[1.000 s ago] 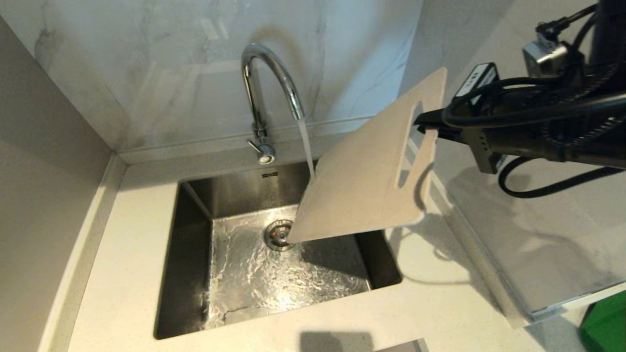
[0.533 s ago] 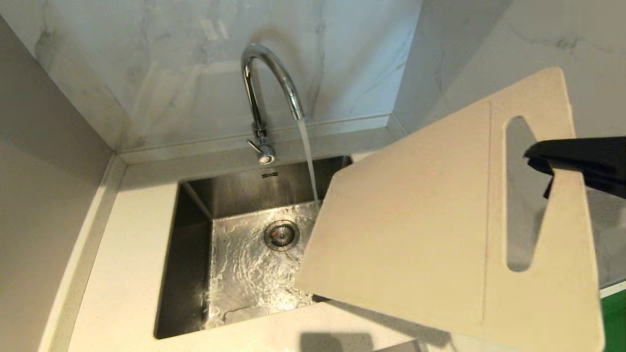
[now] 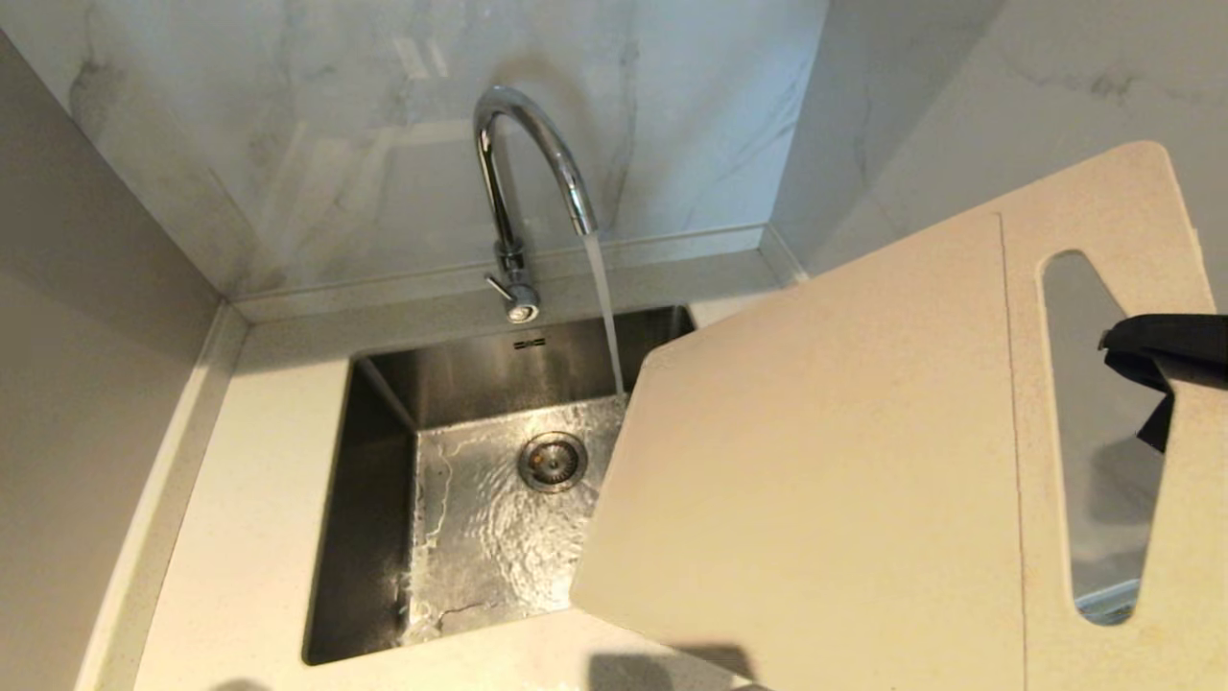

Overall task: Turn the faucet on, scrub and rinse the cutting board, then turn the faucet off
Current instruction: Scrub the cutting board underwater

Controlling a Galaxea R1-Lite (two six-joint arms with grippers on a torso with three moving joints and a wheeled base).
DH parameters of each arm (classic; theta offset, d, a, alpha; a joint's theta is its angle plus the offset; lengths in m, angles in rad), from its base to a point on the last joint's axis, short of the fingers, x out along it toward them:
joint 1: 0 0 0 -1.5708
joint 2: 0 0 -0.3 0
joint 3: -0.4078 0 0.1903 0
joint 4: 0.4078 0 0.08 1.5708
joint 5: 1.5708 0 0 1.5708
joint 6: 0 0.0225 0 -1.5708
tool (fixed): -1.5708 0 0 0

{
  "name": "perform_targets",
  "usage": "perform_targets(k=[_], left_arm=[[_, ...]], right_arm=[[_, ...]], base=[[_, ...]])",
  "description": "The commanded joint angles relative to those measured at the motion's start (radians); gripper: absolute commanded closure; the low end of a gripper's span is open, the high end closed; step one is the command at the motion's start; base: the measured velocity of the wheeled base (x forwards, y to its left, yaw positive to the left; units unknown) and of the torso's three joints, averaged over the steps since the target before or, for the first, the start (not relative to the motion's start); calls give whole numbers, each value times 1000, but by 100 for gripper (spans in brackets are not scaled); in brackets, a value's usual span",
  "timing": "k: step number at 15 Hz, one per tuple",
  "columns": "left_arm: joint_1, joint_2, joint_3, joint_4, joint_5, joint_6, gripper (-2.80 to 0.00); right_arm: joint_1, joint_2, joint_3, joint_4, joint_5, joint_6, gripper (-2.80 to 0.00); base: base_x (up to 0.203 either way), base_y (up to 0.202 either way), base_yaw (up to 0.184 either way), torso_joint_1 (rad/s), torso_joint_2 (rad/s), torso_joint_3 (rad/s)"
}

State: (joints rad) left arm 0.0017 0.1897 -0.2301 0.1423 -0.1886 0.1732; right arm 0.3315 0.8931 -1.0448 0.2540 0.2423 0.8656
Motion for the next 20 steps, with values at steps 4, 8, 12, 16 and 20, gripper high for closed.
perform_targets(k=[4,8,12,16,20], left_arm=[[-2,597,-395,-5,-154,10,0],[-119,1010,-806,-4,-232,-17,0],[-374,1310,-1075,15,-191,-113,0],[-595,1467,-1208,25,-105,-153,0],[-733,1532,-1231,32,-41,-152,0]], right_arm=[[1,7,12,-7,9,31,0],[1,35,19,-14,35,32,0],[1,58,45,-41,35,33,0],[0,60,43,-51,35,31,0],[0,60,49,-50,35,33,0]], base=[[0,0,0,0,0,0],[0,0,0,0,0,0],[0,0,0,0,0,0],[0,0,0,0,0,0],[0,0,0,0,0,0]])
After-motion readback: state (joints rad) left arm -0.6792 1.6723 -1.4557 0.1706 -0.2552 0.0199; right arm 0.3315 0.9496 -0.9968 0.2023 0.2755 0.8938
